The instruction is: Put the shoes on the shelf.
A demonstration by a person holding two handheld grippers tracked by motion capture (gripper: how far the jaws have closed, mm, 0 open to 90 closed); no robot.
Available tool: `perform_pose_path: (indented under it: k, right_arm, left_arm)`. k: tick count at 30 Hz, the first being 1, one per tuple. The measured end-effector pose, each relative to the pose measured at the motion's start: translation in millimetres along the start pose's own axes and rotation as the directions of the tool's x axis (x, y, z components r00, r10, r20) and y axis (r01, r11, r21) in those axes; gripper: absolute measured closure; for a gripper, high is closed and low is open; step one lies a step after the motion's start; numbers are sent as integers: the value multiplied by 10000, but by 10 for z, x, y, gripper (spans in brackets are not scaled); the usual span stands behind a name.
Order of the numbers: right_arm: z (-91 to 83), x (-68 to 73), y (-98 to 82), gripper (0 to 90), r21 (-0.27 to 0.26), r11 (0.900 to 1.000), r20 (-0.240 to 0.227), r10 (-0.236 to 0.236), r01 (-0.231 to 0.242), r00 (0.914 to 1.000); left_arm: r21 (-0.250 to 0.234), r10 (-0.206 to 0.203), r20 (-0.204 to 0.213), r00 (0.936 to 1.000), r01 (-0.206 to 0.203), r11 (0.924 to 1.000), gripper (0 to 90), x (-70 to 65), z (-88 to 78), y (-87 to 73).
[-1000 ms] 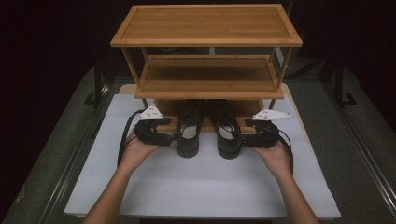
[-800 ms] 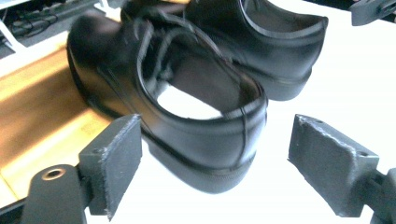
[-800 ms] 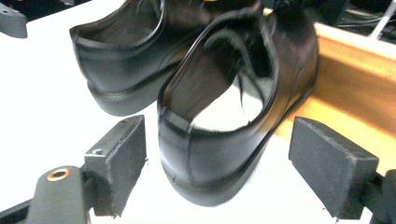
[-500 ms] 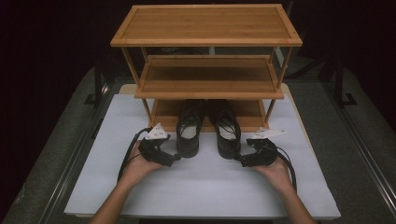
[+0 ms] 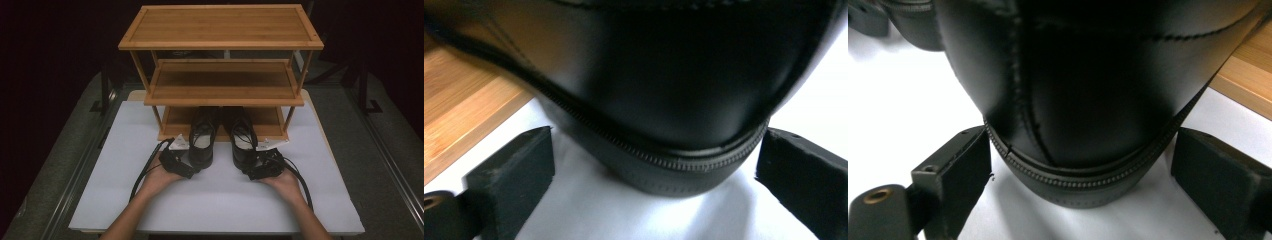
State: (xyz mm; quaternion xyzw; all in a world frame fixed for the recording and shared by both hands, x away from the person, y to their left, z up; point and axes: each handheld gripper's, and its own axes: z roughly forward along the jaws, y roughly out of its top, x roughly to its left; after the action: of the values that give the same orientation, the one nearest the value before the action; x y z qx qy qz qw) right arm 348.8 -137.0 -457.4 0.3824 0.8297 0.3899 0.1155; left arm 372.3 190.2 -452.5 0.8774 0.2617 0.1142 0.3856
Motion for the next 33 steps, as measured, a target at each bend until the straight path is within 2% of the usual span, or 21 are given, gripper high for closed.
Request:
perform_pose_path:
  k: [4,13,17,29,33]
  right_arm:
    - [31,45,33,93,-165,9999,54,8,-7,10000]
    - [110,132,106,131,-391,9989,-94,-247,243,9997]
    - [157,168,141,136,-473,9987,22,-206,207,9998]
    - [130,152,170,155,-453,9989,-33,-100,99,9999]
    - [74,127,215,164,-607,9981,-196,71,-83,9998]
  left_arm:
    - [-37,49,-64,10000,-49,10000,40,-9,17,29]
    - [-225,-154,6,9999,154,9996,43,-29,117,104]
    - [-45,-23,-150,9999,22,10000,61,-43,176,155]
    - [-186,-131,-81,9999,130,9997,71,-45,146,190]
    - [-492,-323,51,9995,325,9983,71,-24,91,257]
